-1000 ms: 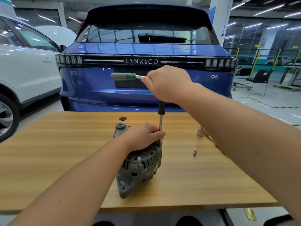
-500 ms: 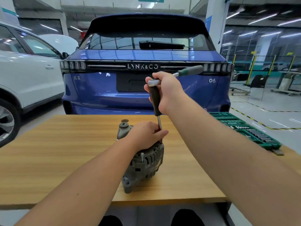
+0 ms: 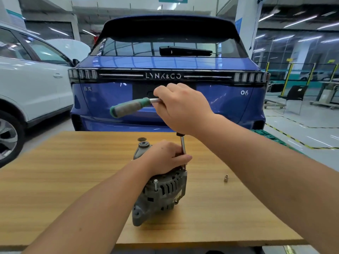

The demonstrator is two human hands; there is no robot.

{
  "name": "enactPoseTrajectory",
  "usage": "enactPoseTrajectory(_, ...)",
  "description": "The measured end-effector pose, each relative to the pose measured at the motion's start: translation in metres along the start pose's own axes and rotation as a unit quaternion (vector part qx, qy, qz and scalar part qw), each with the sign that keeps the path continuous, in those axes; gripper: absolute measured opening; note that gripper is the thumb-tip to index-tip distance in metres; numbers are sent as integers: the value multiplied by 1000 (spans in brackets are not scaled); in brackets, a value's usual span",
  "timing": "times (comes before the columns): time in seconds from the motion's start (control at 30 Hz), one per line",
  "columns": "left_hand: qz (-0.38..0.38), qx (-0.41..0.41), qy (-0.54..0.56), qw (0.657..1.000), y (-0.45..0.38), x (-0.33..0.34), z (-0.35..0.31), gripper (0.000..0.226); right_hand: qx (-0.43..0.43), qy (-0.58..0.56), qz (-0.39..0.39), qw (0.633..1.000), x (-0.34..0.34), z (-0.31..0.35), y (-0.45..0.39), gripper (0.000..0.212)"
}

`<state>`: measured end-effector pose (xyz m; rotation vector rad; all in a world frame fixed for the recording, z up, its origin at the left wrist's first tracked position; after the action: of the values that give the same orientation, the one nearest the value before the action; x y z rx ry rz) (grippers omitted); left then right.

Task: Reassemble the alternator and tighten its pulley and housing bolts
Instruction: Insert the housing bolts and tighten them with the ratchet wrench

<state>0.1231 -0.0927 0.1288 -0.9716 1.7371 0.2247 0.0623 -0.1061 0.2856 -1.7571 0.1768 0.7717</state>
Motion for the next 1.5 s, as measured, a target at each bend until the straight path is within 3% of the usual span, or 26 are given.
enactPoseTrajectory(0.13,-8,9,-28,1000,-5,-1,-1,39,19,-6,99,995,6,-11,-3,52)
enactPoseTrajectory(0.27,-15,16,-47,999,-2,-1,-5,37,69,91,183,976,10,-27,-20,44)
enactPoseTrajectory(0.37,-18,-2,-59,998,-1,0,-5,37,198,66,282,937,17,-54,-28,27)
enactPoseTrajectory(0.4,-22,-12,-60,998,-2,0,-5,36,258,-24,322,910,21,-63,-22,21)
enactPoseTrajectory(0.43,-26,-21,-60,998,-3,0,-4,36,330,-150,356,861,26,-69,-10,15)
enactPoseTrajectory(0.5,-30,-35,-58,997,-4,1,-2,34,431,-415,359,716,33,-63,11,15)
enactPoseTrajectory(0.6,-32,-43,-67,996,-3,4,1,41,483,-630,276,542,50,-54,29,18)
enactPoseTrajectory(0.67,-32,-47,-55,997,-2,3,3,43,507,-692,192,477,61,-53,34,8)
enactPoseTrajectory(0.7,-28,-50,-39,998,-1,3,4,40,509,-702,129,481,61,-58,34,7)
enactPoseTrajectory(0.73,-23,-53,-21,998,-1,3,5,39,494,-696,49,520,55,-66,34,12)
enactPoseTrajectory(0.8,-12,-54,-3,998,1,4,4,39,386,-608,-112,685,19,-75,34,21)
enactPoseTrajectory(0.87,-7,-47,6,999,3,4,3,39,228,-441,-172,851,-11,-57,35,14)
enactPoseTrajectory(0.9,-8,-45,14,999,3,4,2,38,172,-357,-167,903,-14,-46,35,12)
enactPoseTrajectory(0.93,-7,-46,23,999,4,4,2,37,139,-297,-156,932,-12,-42,34,15)
enactPoseTrajectory(1.0,-4,-48,30,998,3,5,3,35,123,-257,-134,949,-8,-43,30,18)
enactPoseTrajectory(1.17,4,-38,29,999,0,8,3,33,150,-264,-126,945,-8,-52,33,14)
enactPoseTrajectory(1.33,-4,-46,49,998,2,8,6,34,142,-278,-26,950,1,-40,27,35)
enactPoseTrajectory(1.5,2,-39,44,998,2,10,5,31,132,-114,59,983,-4,-41,6,33)
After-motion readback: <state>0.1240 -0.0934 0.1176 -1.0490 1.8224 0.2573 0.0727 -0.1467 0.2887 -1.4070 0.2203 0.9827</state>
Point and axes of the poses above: each hand's wrist, its own y-axis away from the middle knuckle, its own x-axis out of the palm, z = x × y, the point moved 10 cm from there along -y, towards the middle knuckle, and after that the axes turned 9 degrees about x, right-handed, at the moved point
